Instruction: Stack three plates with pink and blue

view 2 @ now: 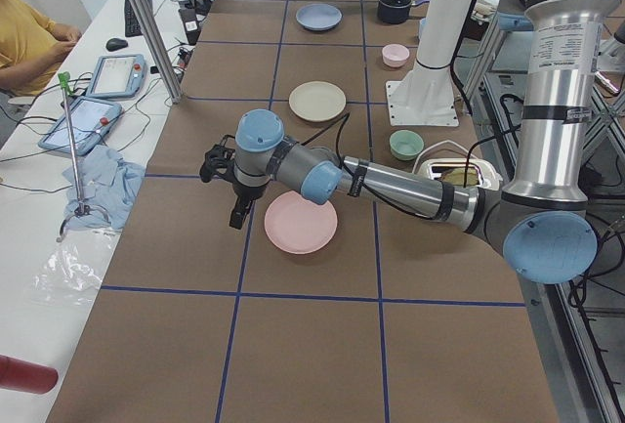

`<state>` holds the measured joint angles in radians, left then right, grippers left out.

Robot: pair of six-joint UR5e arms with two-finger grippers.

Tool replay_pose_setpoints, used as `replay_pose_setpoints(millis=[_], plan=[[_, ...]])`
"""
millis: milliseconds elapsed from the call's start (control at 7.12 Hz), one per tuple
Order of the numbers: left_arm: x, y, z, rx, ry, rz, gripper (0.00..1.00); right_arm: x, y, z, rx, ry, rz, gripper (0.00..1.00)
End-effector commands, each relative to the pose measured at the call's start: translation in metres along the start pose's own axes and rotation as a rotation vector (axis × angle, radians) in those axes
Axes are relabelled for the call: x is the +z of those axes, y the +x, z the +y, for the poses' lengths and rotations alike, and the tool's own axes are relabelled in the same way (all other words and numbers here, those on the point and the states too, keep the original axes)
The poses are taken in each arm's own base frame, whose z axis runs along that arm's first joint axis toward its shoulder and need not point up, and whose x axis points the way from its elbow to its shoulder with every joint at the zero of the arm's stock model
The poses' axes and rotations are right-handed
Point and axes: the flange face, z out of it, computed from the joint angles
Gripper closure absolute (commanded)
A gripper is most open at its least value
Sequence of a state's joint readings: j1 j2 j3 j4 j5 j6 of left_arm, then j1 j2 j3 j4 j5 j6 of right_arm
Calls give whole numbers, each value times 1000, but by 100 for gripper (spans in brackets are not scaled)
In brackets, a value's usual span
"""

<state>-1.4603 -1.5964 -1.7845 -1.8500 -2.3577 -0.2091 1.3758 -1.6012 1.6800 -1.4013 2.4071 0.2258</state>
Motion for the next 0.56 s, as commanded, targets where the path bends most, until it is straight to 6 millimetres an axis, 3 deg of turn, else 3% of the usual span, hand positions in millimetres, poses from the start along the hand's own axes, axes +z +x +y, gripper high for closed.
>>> replay_pose_setpoints(millis=[0,421], plan=[[-4,3,2,4,5,1,1,12,-13,1,-7,-24,-5,1],[-6,6,1,8,10,5,1,29,-25,3,-32,-56,0,1]])
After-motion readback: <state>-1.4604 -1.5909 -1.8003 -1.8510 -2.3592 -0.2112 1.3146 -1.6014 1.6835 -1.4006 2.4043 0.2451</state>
